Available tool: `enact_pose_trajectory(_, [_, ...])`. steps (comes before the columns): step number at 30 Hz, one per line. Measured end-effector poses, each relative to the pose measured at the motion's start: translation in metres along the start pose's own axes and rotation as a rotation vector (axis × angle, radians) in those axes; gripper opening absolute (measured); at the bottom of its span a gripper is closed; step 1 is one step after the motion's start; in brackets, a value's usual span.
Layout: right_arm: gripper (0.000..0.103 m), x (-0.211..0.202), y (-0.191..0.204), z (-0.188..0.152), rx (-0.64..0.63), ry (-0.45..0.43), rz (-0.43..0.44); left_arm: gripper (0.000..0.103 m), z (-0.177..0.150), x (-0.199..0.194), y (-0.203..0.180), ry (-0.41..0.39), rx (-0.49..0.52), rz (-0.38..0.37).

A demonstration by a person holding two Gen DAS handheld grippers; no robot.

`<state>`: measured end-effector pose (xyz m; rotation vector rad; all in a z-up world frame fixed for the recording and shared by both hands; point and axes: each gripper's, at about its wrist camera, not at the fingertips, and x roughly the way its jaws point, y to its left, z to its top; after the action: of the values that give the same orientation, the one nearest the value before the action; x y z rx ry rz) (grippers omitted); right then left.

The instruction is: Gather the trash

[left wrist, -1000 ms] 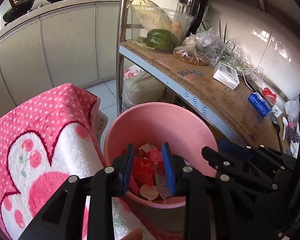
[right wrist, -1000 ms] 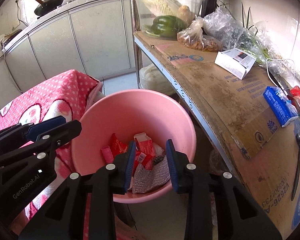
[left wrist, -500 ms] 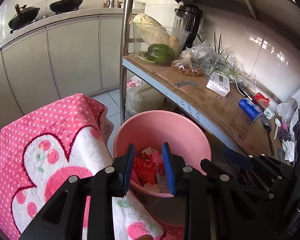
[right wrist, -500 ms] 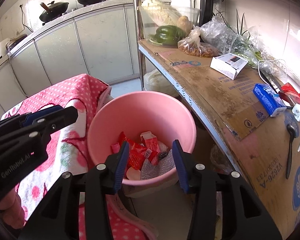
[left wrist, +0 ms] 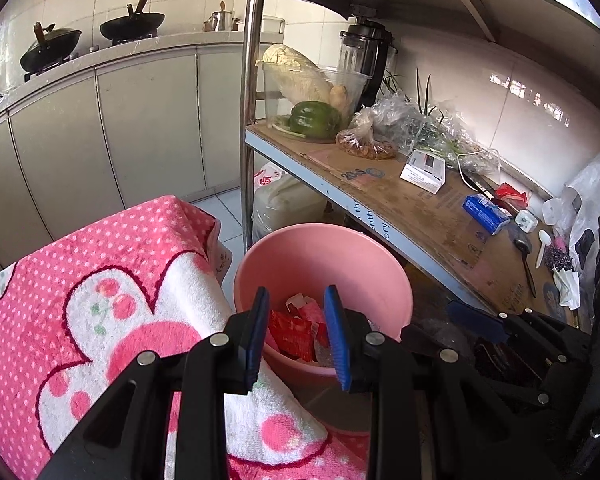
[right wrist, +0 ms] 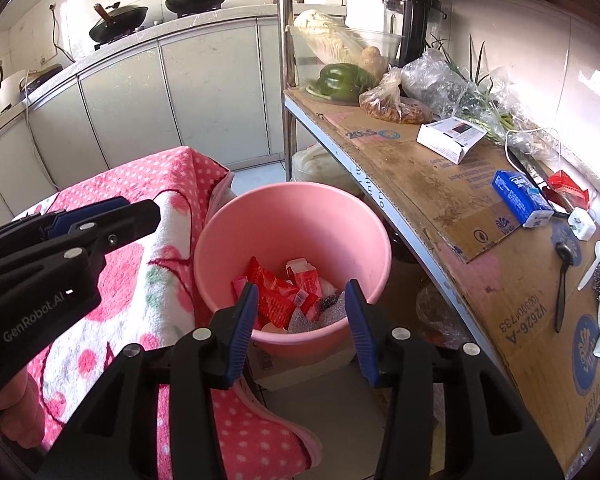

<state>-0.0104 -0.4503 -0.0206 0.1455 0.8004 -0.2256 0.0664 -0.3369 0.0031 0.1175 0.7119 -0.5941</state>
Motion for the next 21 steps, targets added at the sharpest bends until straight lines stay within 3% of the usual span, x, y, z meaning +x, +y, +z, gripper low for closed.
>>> enact_pose_trajectory(21, [0.046, -0.01, 0.005, -0.006, -0.024, -0.004, -0.023, 0.028, -0.008, -0.014, 0.0, -0.009, 0.002, -0.014])
